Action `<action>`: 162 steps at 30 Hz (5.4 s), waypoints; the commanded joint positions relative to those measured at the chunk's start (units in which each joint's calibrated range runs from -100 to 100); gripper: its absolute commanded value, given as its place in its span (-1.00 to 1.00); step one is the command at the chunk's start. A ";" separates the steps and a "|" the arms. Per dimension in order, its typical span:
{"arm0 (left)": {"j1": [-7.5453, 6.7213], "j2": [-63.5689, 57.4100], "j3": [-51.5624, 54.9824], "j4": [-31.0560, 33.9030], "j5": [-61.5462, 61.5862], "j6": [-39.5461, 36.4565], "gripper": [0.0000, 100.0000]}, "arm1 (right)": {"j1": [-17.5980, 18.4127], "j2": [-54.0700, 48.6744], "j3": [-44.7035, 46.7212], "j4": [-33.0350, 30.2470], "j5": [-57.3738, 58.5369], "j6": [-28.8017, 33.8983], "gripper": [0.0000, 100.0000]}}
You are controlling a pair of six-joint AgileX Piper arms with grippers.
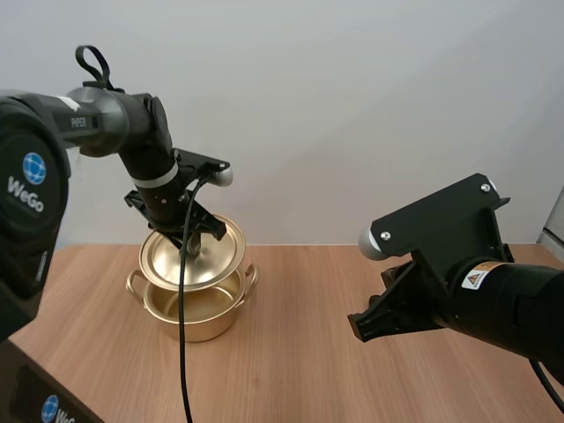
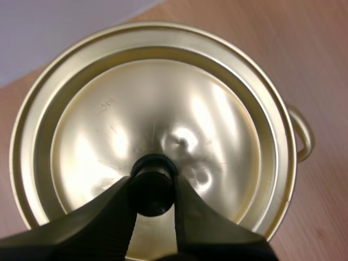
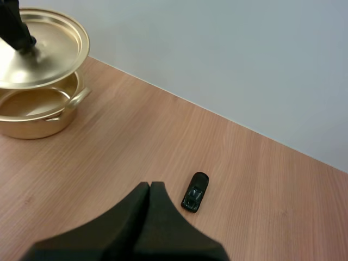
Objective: Open the pot, put the car inside, and close it
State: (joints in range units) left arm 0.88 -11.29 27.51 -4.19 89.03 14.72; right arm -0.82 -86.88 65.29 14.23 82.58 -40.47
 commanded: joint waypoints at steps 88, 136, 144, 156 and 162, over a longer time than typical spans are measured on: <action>1.05 -56.03 -20.52 -11.68 -40.04 -4.68 -1.00 | -1.89 74.91 -24.77 -7.24 -11.29 5.07 1.00; 1.05 -53.62 -20.52 -11.68 -57.14 -6.80 -1.00 | -1.89 84.55 -27.33 -4.44 -12.59 2.76 -1.00; 1.05 -53.43 -20.52 -11.34 -55.94 -6.80 -1.00 | -1.23 71.99 -36.66 11.74 -5.94 -7.09 -1.00; 1.05 -53.32 -21.04 -11.34 -58.96 -3.57 -1.00 | 16.27 68.54 -45.41 9.25 -7.50 -7.86 -1.00; 1.05 -53.71 -22.56 -11.46 -57.20 -5.19 -1.00 | 21.86 74.04 -45.41 5.30 -13.58 -7.86 -1.00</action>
State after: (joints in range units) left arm 1.91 -64.93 5.08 -15.53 31.40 10.07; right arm 14.96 -15.07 19.89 19.92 71.45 -48.33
